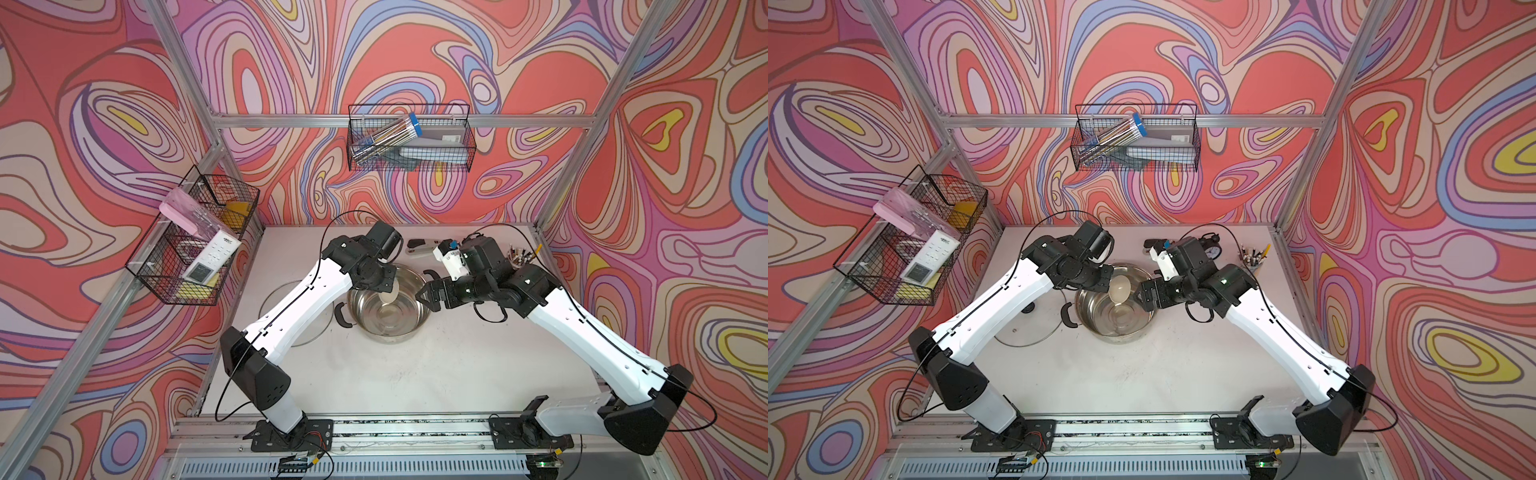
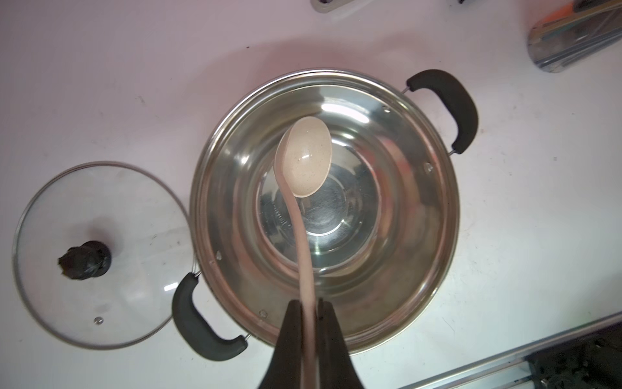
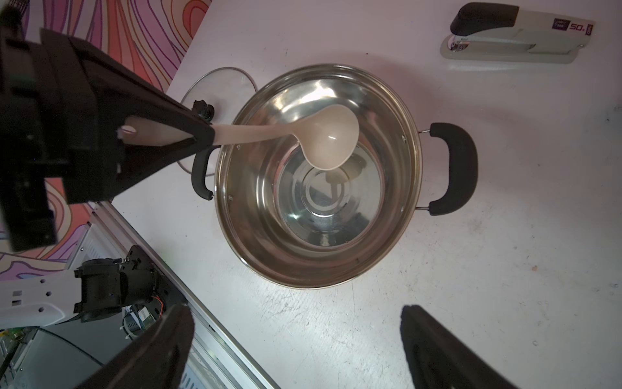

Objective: Stir the soup with a spoon
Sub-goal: Stir the soup in the pan with a stick.

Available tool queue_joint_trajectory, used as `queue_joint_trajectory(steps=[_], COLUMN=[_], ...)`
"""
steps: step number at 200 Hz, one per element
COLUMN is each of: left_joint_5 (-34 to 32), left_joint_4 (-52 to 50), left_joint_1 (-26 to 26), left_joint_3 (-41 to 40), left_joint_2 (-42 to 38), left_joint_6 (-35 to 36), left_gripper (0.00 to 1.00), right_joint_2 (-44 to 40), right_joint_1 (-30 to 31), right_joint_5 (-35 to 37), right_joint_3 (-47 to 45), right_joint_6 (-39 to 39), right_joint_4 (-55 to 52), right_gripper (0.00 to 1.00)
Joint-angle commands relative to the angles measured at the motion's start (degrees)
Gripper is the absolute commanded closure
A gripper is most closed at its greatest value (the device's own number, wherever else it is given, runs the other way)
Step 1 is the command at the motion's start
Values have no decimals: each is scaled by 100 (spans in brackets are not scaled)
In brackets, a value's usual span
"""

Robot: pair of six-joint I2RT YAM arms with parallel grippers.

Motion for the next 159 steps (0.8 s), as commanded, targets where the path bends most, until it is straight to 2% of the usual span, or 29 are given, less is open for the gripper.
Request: queue_joint_trajectory(steps=[1,41,84,128,159], left_joint_5=[586,1297,1411,1109,664], left_joint_4=[316,190,-253,-864,-1225], left_joint_1=[-35,-35,-35,-13,26], left_joint_3=[124,-217,-771,-660,-542], left_joint_2=[86,-140,-633,-788,-808], left_joint_6=[221,334,381,397,363], left_gripper=[100,100,100,100,100], right_joint_2=[-149,-172,-135,-82,-64], right_joint_1=[48,58,73,125,179], right_joint_5=[107,113,64,-30,-11], right_joint_3=[-15,-15,-6,-50,-37], right_joint_6=[51,52,17,81,87], right_joint_4=[52,51,75,181,174], right_gripper=[2,2,2,2,2])
